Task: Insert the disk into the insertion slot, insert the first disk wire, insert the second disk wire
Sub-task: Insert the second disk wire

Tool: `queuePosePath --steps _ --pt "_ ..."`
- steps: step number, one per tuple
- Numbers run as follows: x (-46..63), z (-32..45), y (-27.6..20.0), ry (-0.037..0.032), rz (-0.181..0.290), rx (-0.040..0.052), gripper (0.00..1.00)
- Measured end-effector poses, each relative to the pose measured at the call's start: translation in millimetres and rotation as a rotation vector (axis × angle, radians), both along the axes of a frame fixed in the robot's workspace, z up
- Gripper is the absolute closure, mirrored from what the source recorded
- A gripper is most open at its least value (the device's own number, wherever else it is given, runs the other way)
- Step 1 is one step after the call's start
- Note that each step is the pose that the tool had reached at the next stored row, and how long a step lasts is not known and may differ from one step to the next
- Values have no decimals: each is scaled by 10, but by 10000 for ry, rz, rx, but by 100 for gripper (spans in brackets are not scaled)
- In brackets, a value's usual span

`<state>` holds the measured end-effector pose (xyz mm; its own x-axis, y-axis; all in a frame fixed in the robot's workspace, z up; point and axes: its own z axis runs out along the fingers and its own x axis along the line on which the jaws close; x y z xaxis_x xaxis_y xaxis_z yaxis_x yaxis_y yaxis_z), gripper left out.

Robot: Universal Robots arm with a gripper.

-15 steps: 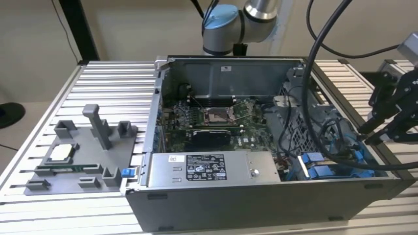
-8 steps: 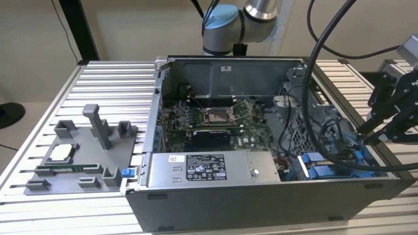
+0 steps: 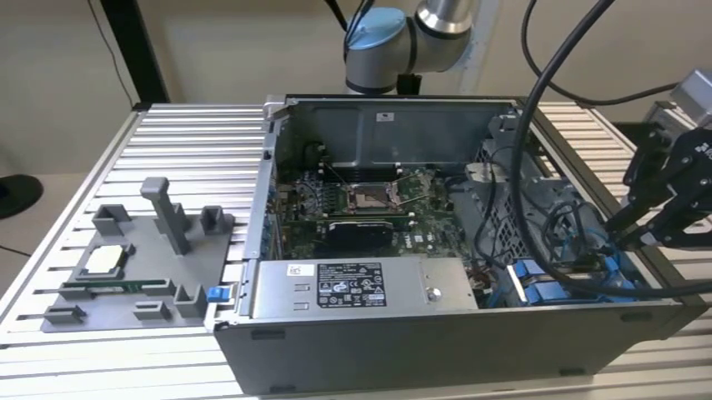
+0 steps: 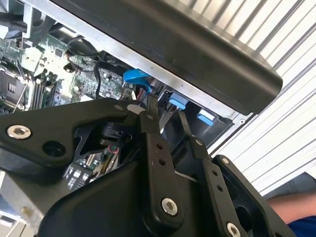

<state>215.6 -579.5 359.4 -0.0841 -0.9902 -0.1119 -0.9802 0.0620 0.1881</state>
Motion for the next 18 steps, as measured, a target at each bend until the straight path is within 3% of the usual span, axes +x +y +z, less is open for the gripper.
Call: queuePosePath --steps 10,11,18 --pt "1 -8 1 0 1 206 0" --pt "1 -9 1 0 1 215 100" --pt "4 -6 1 4 0 295 100"
